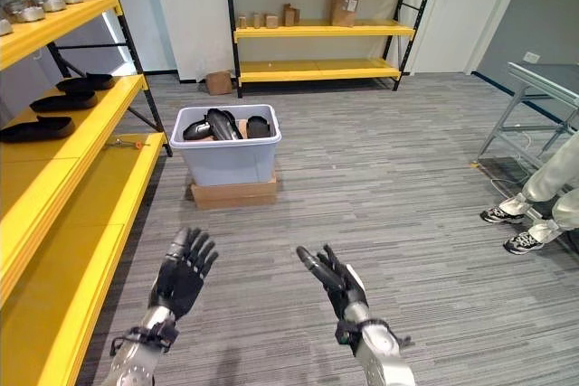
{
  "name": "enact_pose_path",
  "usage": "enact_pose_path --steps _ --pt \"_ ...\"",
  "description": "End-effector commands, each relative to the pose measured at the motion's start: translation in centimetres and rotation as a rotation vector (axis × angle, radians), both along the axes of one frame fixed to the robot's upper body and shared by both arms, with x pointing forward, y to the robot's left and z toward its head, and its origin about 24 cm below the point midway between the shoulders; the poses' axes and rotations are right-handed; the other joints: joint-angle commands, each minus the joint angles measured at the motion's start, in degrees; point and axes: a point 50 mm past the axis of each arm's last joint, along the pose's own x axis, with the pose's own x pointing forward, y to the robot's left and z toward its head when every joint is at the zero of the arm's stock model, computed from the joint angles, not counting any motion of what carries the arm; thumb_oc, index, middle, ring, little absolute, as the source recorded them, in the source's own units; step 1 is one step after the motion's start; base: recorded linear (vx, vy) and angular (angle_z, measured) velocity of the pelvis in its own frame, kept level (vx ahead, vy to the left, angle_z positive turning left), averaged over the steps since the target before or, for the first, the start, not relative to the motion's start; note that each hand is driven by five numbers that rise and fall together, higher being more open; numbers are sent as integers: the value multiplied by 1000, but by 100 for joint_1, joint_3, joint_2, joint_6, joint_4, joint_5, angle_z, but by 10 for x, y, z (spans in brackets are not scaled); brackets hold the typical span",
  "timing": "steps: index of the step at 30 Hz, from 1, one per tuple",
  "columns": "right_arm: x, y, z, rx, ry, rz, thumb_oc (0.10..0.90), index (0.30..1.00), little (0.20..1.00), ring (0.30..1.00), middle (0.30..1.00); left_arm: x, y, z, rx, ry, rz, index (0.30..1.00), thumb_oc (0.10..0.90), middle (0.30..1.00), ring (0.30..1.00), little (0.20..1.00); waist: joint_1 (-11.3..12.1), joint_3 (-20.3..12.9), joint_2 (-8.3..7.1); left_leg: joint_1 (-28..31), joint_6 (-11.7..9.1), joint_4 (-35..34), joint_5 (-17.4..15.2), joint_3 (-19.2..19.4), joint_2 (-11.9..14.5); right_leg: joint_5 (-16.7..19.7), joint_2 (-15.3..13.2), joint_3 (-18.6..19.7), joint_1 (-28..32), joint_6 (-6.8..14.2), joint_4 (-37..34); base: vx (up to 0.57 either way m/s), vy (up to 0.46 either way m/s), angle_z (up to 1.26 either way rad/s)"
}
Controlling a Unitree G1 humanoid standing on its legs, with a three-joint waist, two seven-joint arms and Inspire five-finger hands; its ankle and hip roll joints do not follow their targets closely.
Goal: Move parts from the plastic box to the shelf.
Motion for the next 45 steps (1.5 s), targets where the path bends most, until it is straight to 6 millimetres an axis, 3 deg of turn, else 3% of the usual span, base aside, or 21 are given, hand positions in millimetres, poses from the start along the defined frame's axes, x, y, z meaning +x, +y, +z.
enact_pose_path --steps 1,3,9,13,15,26,36,45 --pt "4 2 14 53 -77 14 900 1000 1000 1000 1000 4 0 7 -10 -57 -35 1000 900 1000 1000 1000 -6 97 -179 255 -313 -68 -234 -42 269 901 -373 -107 440 418 -1151 -3 8 3" --pt "4 3 13 117 -55 18 900 1000 1000 1000 1000 2 -2 5 -30 -43 -55 1000 900 1000 1000 1000 -13 104 -169 259 -317 -68 -227 -43 274 905 -371 -96 443 422 -1151 0 0 0" --pt "5 13 17 96 -76 73 900 1000 1000 1000 1000 3 -4 6 -75 -41 -42 1000 900 1000 1000 1000 -22 93 -162 275 -302 -68 -229 -28 267 901 -374 -86 455 429 -1151 0 0 0" --pt "4 13 15 89 -60 79 900 1000 1000 1000 1000 1 -13 4 -116 -47 -141 1000 900 1000 1000 1000 -27 79 -169 267 -309 -68 -221 -16 269 907 -376 -93 450 432 -1151 0 0 0" --pt "2 17 12 298 -17 44 900 1000 1000 1000 1000 -2 -18 7 -120 -79 -194 1000 900 1000 1000 1000 -33 85 -151 266 -302 -68 -209 -13 276 912 -373 -88 449 435 -1151 3 6 -2" --pt "2 21 17 238 -41 78 900 1000 1000 1000 1000 -3 -15 6 -118 -61 -144 1000 900 1000 1000 1000 -38 64 -132 264 -288 -68 -211 -20 258 906 -380 -75 450 439 -1151 2 3 -1" --pt "2 24 15 172 -27 124 900 1000 1000 1000 1000 -3 -31 8 -207 -85 -269 1000 900 1000 1000 1000 -46 52 -156 288 -279 -68 -220 -2 264 906 -375 -64 465 440 -1151 0 0 0" --pt "3 23 18 155 -46 131 900 1000 1000 1000 1000 -3 -28 9 -217 -86 -218 1000 900 1000 1000 1000 -60 72 -154 306 -260 -68 -212 -4 252 909 -368 -31 483 430 -1151 0 0 0"
